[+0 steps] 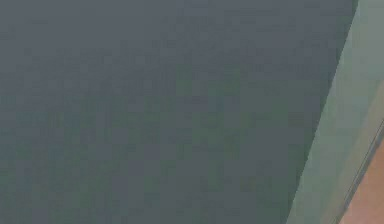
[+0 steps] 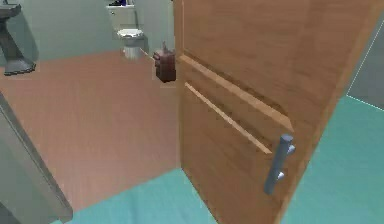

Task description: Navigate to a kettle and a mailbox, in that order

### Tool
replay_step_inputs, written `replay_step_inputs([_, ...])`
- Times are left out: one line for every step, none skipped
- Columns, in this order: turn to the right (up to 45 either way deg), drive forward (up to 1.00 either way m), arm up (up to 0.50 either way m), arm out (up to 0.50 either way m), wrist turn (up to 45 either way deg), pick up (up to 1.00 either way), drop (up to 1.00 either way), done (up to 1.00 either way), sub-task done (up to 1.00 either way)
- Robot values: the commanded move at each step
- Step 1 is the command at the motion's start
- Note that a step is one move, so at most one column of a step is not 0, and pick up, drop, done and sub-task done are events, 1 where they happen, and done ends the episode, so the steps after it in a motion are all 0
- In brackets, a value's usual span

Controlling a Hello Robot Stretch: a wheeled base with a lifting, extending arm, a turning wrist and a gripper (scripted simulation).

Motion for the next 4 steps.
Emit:
replay_step_inputs([45.0,0.00,0.00,0.00,0.0,0.00,0.00,0.00,0.00])
replay_step_inputs([33.0,0.00,0.00,0.00,0.0,0.00,0.00,0.00,0.00])
replay_step_inputs([0.0,1.00,0.00,0.00,0.0,0.00,0.00,0.00,0.00])
replay_step_inputs([3.0,0.00,0.00,0.00,0.0,0.00,0.00,0.00,0.00])
